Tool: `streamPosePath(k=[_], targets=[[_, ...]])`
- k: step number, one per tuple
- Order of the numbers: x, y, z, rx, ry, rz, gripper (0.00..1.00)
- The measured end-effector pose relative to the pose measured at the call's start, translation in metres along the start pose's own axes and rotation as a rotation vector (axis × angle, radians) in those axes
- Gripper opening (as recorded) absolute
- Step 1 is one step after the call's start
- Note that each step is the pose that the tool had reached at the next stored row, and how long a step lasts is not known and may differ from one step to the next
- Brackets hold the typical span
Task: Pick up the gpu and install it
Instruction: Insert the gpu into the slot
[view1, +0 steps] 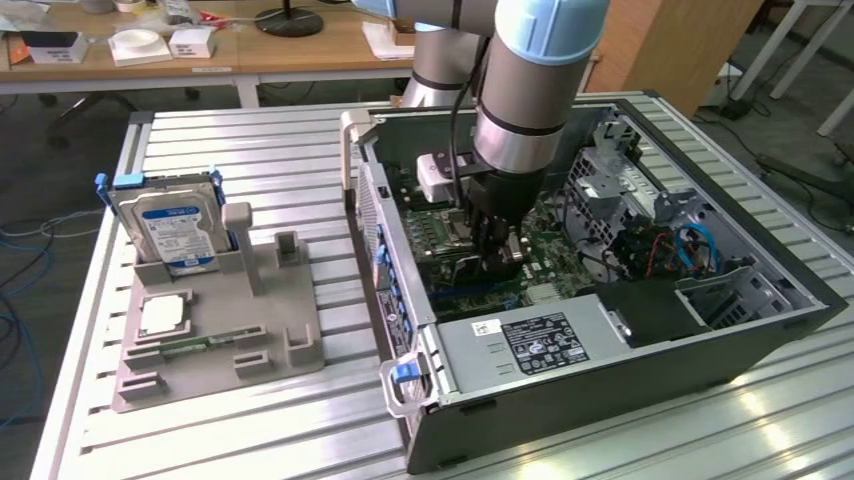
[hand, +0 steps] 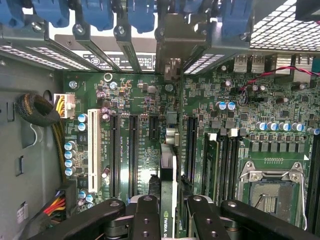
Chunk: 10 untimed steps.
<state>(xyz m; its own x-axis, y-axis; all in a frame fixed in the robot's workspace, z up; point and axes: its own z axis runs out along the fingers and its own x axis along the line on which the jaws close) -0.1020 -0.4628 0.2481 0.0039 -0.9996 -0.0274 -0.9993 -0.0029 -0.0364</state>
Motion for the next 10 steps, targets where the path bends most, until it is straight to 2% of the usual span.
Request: streamPosePath(k=[10], targets=[[0.0000, -0.0014, 0.0003, -0.0007, 0.0000, 0.000, 0.26]])
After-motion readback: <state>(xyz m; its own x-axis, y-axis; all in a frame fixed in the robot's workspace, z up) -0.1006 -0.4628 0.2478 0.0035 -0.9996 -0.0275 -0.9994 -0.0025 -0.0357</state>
